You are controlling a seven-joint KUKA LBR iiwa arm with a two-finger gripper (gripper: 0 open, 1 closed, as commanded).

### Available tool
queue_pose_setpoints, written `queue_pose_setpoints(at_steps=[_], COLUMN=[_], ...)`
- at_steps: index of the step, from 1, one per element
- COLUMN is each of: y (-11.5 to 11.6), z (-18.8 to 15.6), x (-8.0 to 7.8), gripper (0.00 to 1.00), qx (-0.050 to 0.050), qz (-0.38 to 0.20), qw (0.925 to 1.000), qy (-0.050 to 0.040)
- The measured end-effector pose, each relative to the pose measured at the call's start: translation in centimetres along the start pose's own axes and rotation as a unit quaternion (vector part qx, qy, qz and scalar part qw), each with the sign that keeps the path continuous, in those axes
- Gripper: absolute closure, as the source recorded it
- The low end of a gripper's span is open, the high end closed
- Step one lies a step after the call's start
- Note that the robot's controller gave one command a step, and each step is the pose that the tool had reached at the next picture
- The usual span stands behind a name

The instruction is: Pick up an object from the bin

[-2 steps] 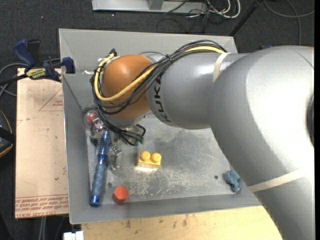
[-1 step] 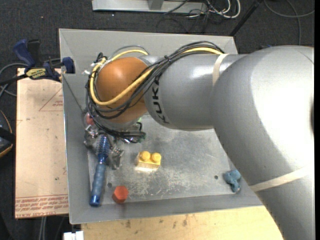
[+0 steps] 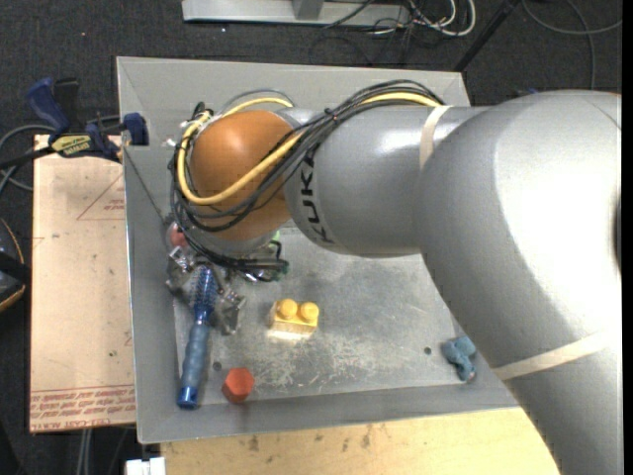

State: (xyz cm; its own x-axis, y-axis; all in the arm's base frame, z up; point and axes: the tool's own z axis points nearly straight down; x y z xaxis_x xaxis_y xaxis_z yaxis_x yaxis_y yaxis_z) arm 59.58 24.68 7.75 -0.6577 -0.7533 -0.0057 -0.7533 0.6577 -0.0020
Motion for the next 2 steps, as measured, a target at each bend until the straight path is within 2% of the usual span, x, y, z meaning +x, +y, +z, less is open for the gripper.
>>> queue_pose_setpoints(at_steps=[2], y=[-0.11], z=[-0.03], x=[-0.09], gripper=[0.00], qx=[-0.001], qz=[0.005], qw=[1.0000], qy=[0.0012])
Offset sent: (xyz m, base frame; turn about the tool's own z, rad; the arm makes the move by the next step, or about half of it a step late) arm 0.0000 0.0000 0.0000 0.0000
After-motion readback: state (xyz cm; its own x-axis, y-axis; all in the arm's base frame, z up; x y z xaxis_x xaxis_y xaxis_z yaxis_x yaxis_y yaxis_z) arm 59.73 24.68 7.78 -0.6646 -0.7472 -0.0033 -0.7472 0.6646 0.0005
